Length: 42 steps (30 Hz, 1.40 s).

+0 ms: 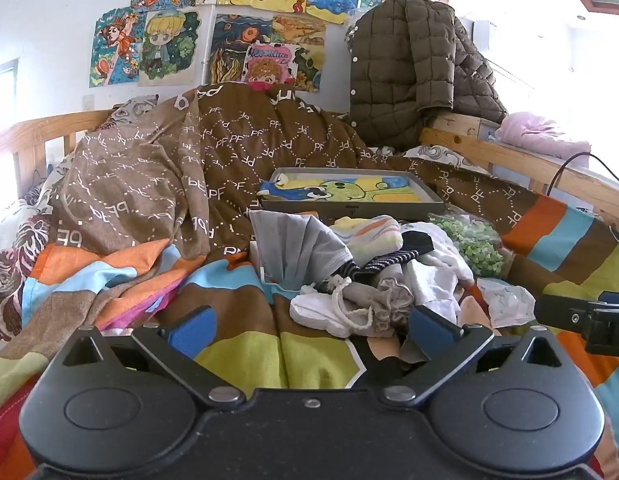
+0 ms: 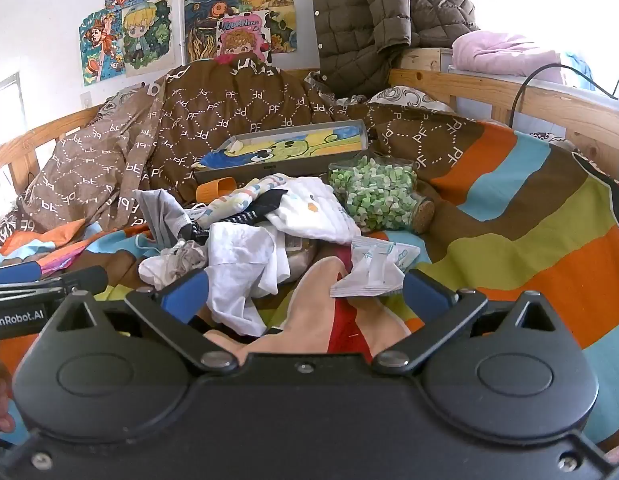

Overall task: Organize soft objects
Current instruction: 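Move both tools toward the pile of soft items on the blanket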

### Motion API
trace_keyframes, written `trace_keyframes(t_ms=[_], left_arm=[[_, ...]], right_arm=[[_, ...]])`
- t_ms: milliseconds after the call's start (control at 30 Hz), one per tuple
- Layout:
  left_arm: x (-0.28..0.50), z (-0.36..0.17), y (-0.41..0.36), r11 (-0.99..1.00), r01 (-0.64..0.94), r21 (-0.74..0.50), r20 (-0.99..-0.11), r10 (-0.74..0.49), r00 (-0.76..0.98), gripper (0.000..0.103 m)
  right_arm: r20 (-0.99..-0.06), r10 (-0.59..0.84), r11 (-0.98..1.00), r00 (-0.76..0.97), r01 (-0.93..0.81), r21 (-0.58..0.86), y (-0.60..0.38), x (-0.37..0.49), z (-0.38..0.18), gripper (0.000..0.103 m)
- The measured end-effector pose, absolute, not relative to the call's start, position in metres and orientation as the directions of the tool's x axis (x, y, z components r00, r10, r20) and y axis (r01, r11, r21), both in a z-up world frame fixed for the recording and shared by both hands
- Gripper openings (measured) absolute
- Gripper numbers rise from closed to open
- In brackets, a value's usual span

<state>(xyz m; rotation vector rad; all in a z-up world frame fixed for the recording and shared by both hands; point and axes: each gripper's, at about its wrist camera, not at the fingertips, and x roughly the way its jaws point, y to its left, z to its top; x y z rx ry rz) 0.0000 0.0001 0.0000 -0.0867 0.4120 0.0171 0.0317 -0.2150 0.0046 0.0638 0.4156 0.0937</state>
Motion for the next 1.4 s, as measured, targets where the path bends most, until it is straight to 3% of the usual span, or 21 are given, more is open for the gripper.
trace_keyframes(t_ms=[1067, 1400], left_arm=[[0.000, 0.000, 0.000, 0.996, -0.030, -0.082, -0.407, -0.006, 0.914, 0.102], [0.031, 0.000, 0.006, 0.997, 0.048, -0.054, -0.435, -0.067, 0.898, 0.102]], right_arm=[[-0.410, 0.116, 0.992, 0.905, -0.088, 0.087, -0.215, 0.031, 0.005, 0.102], [-0.462, 0.218, 0.973, 0.860, -0.156, 0.169, -0.217, 0.051, 0.001, 0.102]])
